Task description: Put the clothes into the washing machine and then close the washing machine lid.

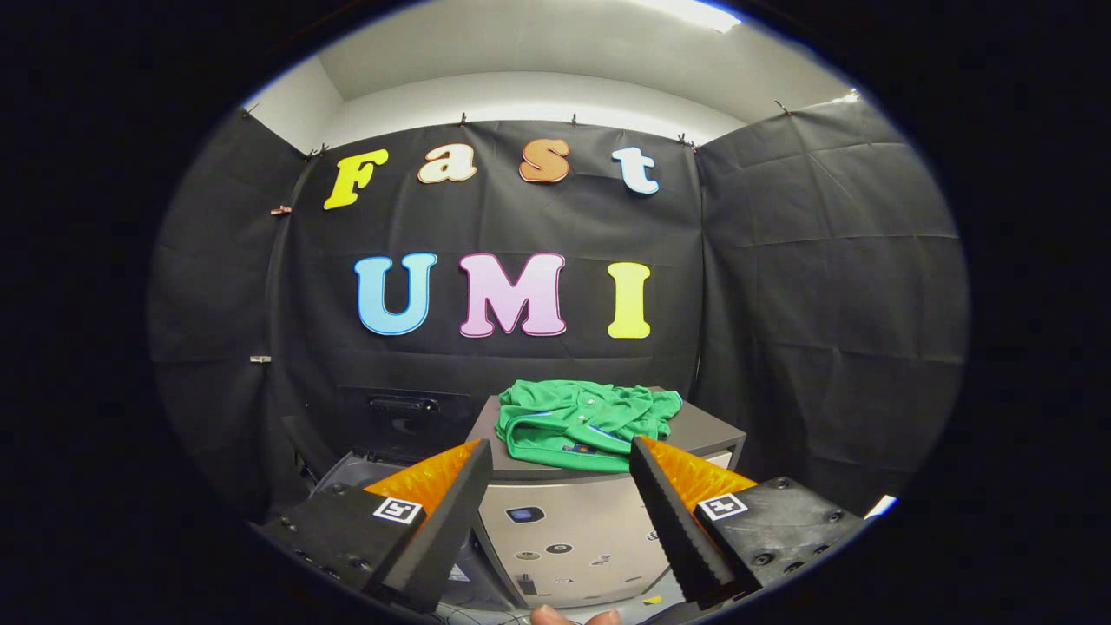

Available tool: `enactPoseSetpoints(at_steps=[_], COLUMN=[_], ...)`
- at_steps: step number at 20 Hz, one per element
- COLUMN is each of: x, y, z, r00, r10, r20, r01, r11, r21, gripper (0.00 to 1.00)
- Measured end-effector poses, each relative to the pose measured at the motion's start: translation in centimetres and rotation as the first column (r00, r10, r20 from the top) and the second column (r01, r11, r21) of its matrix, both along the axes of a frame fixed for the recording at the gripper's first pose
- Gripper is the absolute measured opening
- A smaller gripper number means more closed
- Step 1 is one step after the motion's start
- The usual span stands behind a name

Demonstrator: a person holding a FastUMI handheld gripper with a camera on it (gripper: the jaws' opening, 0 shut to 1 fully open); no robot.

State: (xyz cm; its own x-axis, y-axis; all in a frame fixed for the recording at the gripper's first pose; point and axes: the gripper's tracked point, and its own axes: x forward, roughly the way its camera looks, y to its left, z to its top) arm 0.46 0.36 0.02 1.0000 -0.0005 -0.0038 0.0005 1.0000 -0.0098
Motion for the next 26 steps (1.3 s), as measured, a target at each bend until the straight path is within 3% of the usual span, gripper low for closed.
enactPoseSetpoints(at_steps=[8, 16, 22, 26], x=[1.8, 10.3, 18.3, 23.2], y=[0.5, -1.0, -2.3, -2.5], z=[1.3, 6.9, 4.6, -0.5], r00=[0.999, 0.997, 0.991, 0.947], r10=[0.017, 0.049, 0.082, 0.097], r20=[0.027, 0.061, -0.108, -0.307], r01=[-0.017, -0.048, -0.086, -0.11], r11=[1.0, 0.999, 0.996, 0.994], r21=[-0.007, -0.023, -0.036, -0.023], gripper=[0.99, 0.98, 0.98, 0.98])
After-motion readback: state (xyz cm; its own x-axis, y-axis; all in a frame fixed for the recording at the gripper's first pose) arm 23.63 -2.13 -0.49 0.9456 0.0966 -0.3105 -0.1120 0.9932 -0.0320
